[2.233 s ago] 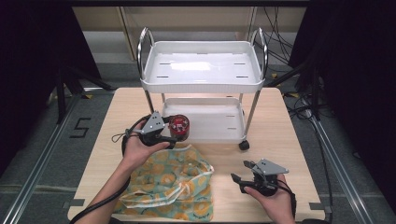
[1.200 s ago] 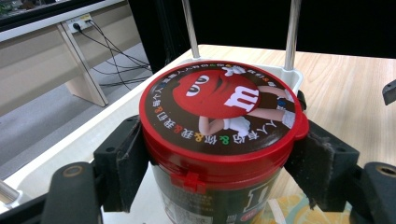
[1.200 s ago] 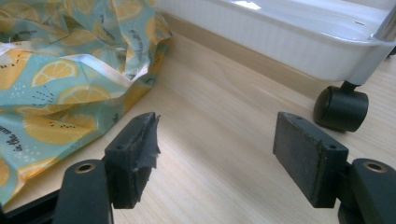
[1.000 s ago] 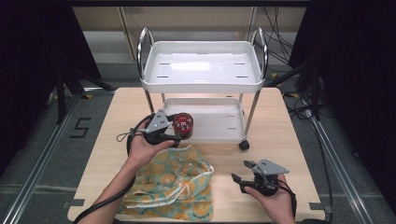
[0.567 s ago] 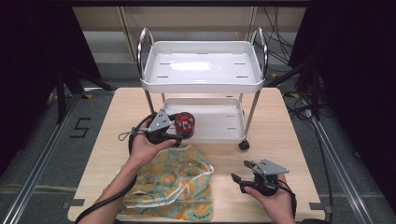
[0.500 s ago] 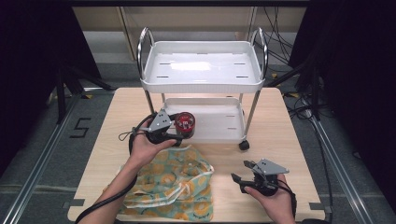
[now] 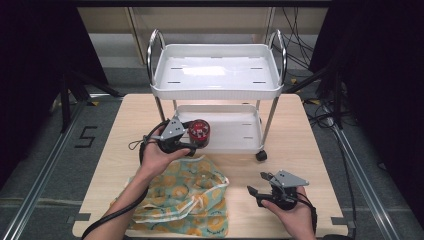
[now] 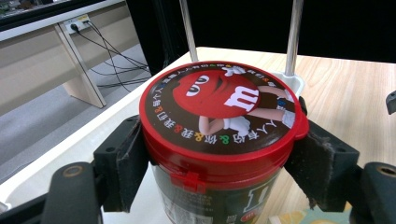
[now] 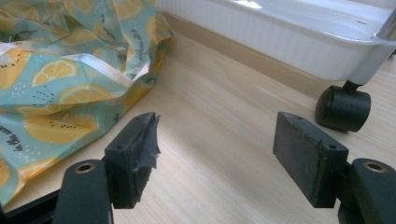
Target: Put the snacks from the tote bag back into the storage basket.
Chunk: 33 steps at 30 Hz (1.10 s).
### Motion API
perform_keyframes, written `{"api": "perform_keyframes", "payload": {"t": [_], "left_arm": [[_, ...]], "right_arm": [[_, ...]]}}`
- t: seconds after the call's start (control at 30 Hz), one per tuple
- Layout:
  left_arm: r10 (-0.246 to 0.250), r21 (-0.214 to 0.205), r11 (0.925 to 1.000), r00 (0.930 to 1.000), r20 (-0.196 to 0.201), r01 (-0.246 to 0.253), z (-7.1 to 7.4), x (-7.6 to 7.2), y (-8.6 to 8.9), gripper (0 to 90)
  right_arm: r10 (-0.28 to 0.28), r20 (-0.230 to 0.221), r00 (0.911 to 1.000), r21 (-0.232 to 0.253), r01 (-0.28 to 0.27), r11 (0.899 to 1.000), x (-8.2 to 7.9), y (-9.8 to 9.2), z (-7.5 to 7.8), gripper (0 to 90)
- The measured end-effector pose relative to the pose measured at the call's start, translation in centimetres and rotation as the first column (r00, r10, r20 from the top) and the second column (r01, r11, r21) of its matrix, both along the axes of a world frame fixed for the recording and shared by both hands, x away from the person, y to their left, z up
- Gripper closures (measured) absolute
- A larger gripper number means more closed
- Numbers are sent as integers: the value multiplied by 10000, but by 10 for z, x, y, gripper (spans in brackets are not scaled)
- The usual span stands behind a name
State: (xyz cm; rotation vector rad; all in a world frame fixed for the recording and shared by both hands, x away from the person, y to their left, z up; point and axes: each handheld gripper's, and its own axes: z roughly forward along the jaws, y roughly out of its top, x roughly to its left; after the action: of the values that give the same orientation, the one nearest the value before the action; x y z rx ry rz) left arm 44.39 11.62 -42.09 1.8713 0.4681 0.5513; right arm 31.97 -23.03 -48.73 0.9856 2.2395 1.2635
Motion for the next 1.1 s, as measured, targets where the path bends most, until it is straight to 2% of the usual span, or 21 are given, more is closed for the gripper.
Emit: {"api": "perform_keyframes", "payload": {"t": [0.17,0.27,0.5,0.57,0.67,0.73,0.77,0.8,0.83,0.97,1.03,1.1], "left_arm": [[-49,95,9999,10000,10,49,0,1,-1,254],[-32,-31,10000,10000,-14,32,-1,2,-3,254],[-18,5,10000,10000,21,18,1,3,-2,253],[-20,-20,10000,10000,22,20,1,3,-3,254],[-38,-38,10000,10000,4,38,1,3,-3,254],[-22,-46,10000,10000,0,22,1,3,-4,254],[-24,-81,10000,10000,-6,24,1,3,-4,253],[-21,-79,10000,10000,1,21,2,4,-5,254],[-23,-45,10000,10000,18,23,2,4,-5,254],[1,-92,10000,10000,-47,-1,2,5,-6,253],[-19,-74,10000,10000,-22,19,2,5,-7,254],[-15,-94,10000,10000,-28,15,2,5,-7,253]], "right_arm": [[-10,25,10000,4,10,10000,0,0,0,314],[-11,29,10000,14,11,10000,0,0,0,314],[-15,64,10000,16,15,10000,0,-1,1,314],[-74,-302,9995,119,78,9999,-3,0,1,314],[-39,7,10000,36,39,10000,-1,-1,1,314],[-59,-116,9999,70,59,10000,-1,-1,1,314],[112,85,9999,-38,-111,9999,0,-1,1,314],[32,107,9999,18,-33,10000,0,-1,1,314],[115,-65,9999,55,-114,9999,0,0,1,314],[72,-117,9999,94,-71,9999,-1,0,1,314],[40,133,9999,12,-40,10000,0,-1,1,314],[73,172,9998,-11,-73,10000,0,-1,1,314]]}}
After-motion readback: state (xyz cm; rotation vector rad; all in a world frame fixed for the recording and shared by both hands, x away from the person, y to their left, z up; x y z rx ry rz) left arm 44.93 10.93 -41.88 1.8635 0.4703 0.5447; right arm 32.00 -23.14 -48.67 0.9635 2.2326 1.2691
